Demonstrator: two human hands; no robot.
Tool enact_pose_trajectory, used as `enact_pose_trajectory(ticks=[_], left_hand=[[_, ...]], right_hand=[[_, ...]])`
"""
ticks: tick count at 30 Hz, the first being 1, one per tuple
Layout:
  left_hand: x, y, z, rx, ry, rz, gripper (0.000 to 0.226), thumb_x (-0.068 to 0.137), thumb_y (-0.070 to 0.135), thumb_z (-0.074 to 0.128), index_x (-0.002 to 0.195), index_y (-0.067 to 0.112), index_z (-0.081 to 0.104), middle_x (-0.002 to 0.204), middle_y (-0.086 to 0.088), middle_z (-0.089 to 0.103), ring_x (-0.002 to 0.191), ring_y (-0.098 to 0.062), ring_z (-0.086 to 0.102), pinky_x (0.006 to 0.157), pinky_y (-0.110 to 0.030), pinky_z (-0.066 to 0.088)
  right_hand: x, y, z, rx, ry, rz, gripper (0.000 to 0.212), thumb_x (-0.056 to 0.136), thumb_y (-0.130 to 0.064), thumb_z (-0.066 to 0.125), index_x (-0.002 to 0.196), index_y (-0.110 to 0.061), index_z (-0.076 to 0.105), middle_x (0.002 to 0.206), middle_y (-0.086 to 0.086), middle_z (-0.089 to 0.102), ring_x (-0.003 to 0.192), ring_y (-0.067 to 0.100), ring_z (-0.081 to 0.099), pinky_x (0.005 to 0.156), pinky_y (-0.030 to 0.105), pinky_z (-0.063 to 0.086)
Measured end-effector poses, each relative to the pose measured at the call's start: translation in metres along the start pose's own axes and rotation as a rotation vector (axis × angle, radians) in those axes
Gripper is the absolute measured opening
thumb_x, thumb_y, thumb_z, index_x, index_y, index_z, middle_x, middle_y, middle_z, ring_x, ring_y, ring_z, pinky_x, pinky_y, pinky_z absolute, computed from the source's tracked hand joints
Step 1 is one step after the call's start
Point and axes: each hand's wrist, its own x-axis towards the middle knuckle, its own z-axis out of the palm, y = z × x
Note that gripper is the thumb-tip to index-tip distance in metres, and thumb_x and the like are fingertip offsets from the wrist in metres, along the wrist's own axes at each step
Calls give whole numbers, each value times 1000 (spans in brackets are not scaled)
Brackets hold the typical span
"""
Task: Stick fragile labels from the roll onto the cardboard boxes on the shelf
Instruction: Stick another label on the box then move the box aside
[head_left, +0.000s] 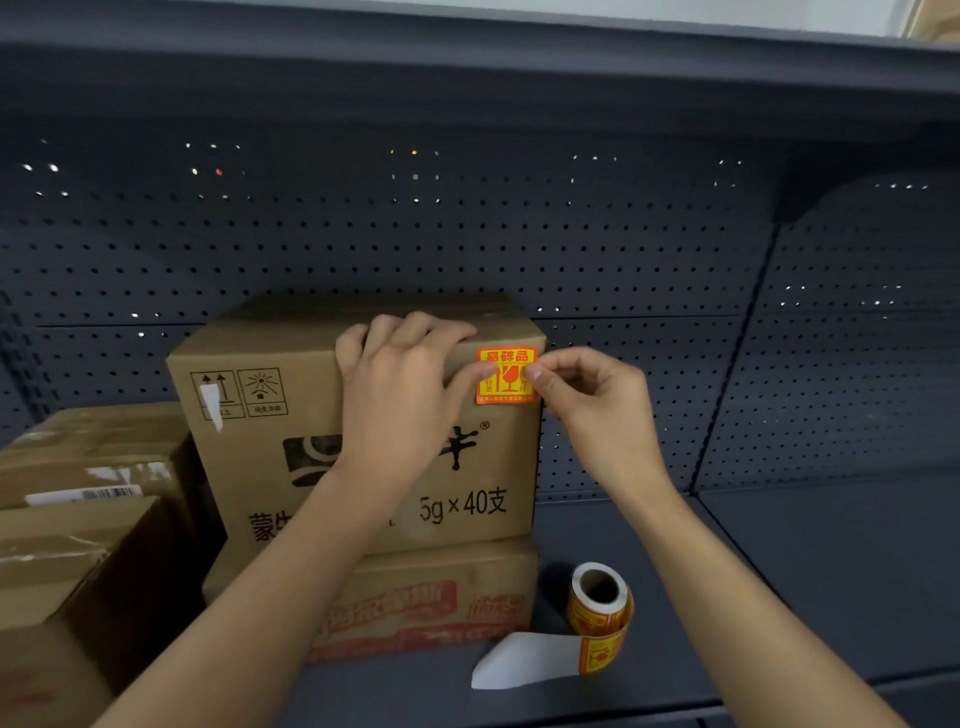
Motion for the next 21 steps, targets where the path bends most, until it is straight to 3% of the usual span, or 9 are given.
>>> enact_pose_trajectory(ticks=[4, 6, 10, 15, 21], left_hand=[[1, -1, 1, -16, 6, -4, 42, 87, 51, 66, 119, 25, 71, 111, -1, 71, 109, -28, 59, 95, -44, 29], [1, -3, 2, -34, 25, 2, 41, 90, 53, 62, 118, 25, 71, 111, 0, 70, 109, -27, 58, 95, -43, 27], [1, -3, 4, -92, 74, 5, 48, 94, 59, 45, 112, 25, 73, 106, 2, 71, 105, -25, 58, 93, -39, 23], [1, -2, 11, -27, 130, 13, 43, 95, 56, 49, 105, 22, 73, 99, -1, 72, 98, -28, 60, 89, -41, 26], [-1, -7, 12, 1, 101, 49, 50, 95, 62, 45, 112, 24, 72, 105, 1, 70, 100, -26, 59, 91, -42, 27]], right_hand=[[0, 3, 0, -85, 49, -35, 2, 89, -22, 75, 87, -22, 73, 78, -5, 72, 70, 6, 62, 68, 24, 53], [0, 4, -2, -111, 91, -41, 12, 87, -26, 77, 95, -22, 69, 76, -5, 68, 71, 8, 61, 70, 27, 53], [4, 3, -7, -119, 73, -120, 19, 89, -26, 75, 106, -23, 68, 84, -2, 67, 79, 14, 62, 72, 24, 52], [19, 7, -3, -240, 25, -231, 19, 90, -24, 73, 109, -21, 74, 98, -1, 58, 85, 8, 55, 77, 13, 45], [21, 13, -2, -228, 10, -256, 18, 90, -23, 74, 108, -23, 73, 96, -10, 56, 90, 10, 58, 80, 23, 49]])
